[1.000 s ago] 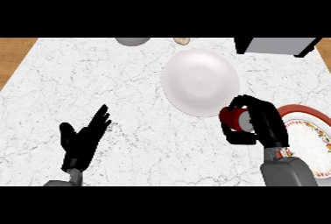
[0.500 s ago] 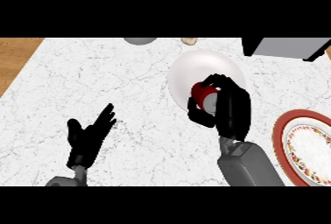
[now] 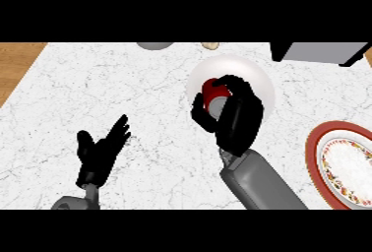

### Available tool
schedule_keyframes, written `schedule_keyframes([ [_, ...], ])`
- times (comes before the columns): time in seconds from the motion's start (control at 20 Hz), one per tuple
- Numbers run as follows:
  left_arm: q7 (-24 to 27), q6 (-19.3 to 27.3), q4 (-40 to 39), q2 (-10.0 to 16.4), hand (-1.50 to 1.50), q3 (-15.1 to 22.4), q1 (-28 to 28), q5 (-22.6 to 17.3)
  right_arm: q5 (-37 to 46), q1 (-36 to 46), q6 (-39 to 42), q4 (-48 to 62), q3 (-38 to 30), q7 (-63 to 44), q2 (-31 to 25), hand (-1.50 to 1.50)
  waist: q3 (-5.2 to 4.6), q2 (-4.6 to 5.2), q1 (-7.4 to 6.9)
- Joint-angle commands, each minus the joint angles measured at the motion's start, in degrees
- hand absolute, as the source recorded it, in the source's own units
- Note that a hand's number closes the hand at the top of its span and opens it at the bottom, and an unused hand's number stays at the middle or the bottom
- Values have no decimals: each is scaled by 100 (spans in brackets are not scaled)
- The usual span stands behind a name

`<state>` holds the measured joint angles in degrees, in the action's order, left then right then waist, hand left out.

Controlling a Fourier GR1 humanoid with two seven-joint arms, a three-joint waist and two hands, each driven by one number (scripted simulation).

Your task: Pick the can from the plate and place it in the plate

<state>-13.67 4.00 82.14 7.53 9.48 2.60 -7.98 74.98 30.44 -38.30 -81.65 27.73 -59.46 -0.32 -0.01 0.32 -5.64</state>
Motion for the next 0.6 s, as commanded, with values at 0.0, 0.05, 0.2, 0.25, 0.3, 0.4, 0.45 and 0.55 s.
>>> schedule_keyframes([
  [0.0,139,82,-196,-102,0,63,-127,105,605,445,-886,697,253,-1440,30,150,-9,26,90],
  [0.05,-44,30,-81,3,0,-57,-3,-4,623,763,-820,929,56,-1511,30,150,-6,34,62],
  [0.2,265,80,-203,-83,0,-24,-279,67,1181,753,-1065,1217,-271,-1630,29,150,-6,24,204],
  [0.25,31,-61,-56,82,0,-138,-95,-66,1213,938,-1095,1478,-498,-1576,29,150,-1,34,203],
  [0.3,101,-116,-203,103,0,-199,-10,-94,1328,825,-1349,1637,-331,-1686,29,150,-2,53,205],
  [0.4,182,40,-108,-13,0,-106,-105,36,1346,955,-1578,1944,-646,-1582,29,150,3,45,245],
  [0.45,223,-35,-197,-22,0,-156,-156,-56,1267,1008,-1629,2037,-877,-1380,29,150,2,41,311],
  [0.55,153,38,-82,-80,0,-124,-161,-35,1127,1212,-1817,2519,-1147,-1214,29,150,5,56,277],
])
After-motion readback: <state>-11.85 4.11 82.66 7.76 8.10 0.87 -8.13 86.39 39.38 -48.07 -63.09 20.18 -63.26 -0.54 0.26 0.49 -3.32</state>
